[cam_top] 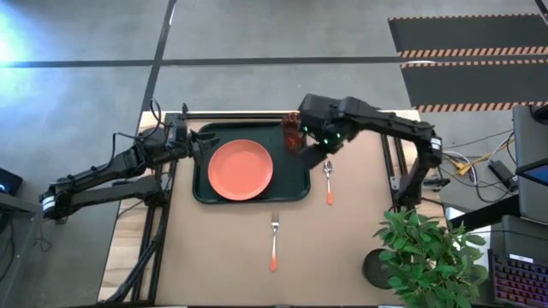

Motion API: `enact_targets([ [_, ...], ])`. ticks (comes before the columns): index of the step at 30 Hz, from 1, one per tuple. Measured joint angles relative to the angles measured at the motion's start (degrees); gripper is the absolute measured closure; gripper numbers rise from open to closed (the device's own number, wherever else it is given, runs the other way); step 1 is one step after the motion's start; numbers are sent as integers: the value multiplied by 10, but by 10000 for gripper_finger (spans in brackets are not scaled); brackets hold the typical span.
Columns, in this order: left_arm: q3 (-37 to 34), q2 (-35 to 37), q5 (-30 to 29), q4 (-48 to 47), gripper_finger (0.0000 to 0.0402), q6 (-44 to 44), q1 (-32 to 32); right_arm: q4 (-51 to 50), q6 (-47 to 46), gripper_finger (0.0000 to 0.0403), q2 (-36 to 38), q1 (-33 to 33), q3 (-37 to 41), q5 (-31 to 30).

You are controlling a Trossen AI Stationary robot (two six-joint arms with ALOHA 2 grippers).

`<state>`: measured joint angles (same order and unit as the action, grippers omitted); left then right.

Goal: Pick and place plate/cup/fork/spoon on tray
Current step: Put the orange spoon beside the orange plate on the black tray

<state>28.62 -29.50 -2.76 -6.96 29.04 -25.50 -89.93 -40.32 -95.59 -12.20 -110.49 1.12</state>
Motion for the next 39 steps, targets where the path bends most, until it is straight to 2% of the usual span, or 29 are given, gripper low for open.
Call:
enact_targets([
  [6,0,0,15,0,228,0,0,20,-136,280,48,50,150,-27],
  [11,0,0,31,-1,228,0,0,141,-210,280,49,85,261,-20],
  [16,0,0,46,-1,228,0,0,284,-212,280,37,93,358,7],
  [23,0,-1,58,0,228,0,0,300,-217,280,42,59,445,15],
  [28,0,-2,58,-1,228,0,0,380,-183,280,44,21,488,37],
  [31,0,-2,57,0,228,1,0,430,-166,280,44,-1,508,41],
  [39,0,-1,56,1,228,3,0,442,-135,280,44,-39,541,49],
])
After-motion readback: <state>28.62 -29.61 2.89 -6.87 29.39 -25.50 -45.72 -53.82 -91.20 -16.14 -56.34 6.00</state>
